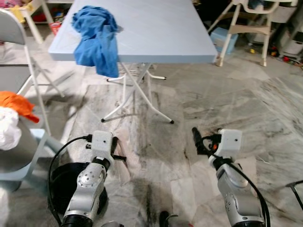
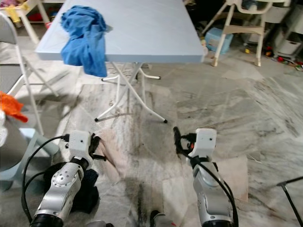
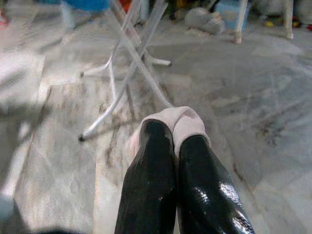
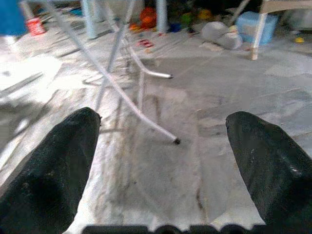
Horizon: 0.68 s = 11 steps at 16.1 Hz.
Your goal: Hang hanger
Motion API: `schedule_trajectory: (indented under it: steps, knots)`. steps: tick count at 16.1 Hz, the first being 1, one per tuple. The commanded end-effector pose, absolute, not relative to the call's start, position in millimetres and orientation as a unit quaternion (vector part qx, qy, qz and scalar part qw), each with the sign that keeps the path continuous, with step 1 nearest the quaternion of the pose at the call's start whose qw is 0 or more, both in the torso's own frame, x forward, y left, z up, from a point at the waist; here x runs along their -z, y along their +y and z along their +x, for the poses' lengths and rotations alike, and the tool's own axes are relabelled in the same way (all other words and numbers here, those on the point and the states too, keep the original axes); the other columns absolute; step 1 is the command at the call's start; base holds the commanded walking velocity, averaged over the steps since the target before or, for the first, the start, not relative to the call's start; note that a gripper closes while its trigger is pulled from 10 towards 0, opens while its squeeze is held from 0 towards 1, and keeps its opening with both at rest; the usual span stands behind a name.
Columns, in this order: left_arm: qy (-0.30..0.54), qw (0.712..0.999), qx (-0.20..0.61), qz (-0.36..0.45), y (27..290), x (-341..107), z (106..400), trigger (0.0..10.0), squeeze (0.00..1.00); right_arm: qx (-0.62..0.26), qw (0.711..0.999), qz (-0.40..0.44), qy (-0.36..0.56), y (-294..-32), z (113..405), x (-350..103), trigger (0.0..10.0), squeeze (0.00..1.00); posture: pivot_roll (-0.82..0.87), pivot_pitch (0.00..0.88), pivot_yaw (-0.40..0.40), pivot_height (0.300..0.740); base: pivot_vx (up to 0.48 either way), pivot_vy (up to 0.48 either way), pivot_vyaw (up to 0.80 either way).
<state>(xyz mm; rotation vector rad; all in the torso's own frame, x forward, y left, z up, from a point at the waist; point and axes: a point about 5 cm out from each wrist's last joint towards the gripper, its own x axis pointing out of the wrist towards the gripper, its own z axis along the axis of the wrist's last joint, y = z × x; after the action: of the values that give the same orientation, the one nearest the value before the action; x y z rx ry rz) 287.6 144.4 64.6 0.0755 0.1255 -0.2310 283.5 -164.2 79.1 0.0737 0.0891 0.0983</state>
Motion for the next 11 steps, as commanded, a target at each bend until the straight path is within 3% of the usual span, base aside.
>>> schedule_trajectory:
  steps: [1,5,7,11]
  knots:
    - [-0.018,0.983,0.166,0.081,133.9,-97.0,296.8,10.0,0.0,-0.085,0.994,0.01,0.063,-162.0,283.3,-73.7,10.0,0.0,0.0,0.178,-0.024,0.74,0.0,0.0,0.0]
    - [-0.104,0.954,0.245,0.136,127.9,-143.4,314.3,10.0,0.0,-0.151,0.985,-0.015,0.078,-162.4,288.1,-74.0,10.0,0.0,0.02,0.186,-0.027,0.74,0.0,0.0,0.0]
    - [-0.12,0.912,0.338,0.198,121.6,-157.5,319.4,10.0,0.0,-0.207,0.974,-0.03,0.085,-167.6,293.0,-79.6,10.0,0.0,0.02,0.187,-0.029,0.74,0.0,0.0,0.0]
    - [-0.134,0.885,0.366,0.253,121.3,-168.5,328.4,10.0,0.0,-0.275,0.955,-0.04,0.099,-172.7,293.1,-84.1,10.0,0.0,0.02,0.183,-0.023,0.74,0.0,0.0,0.0]
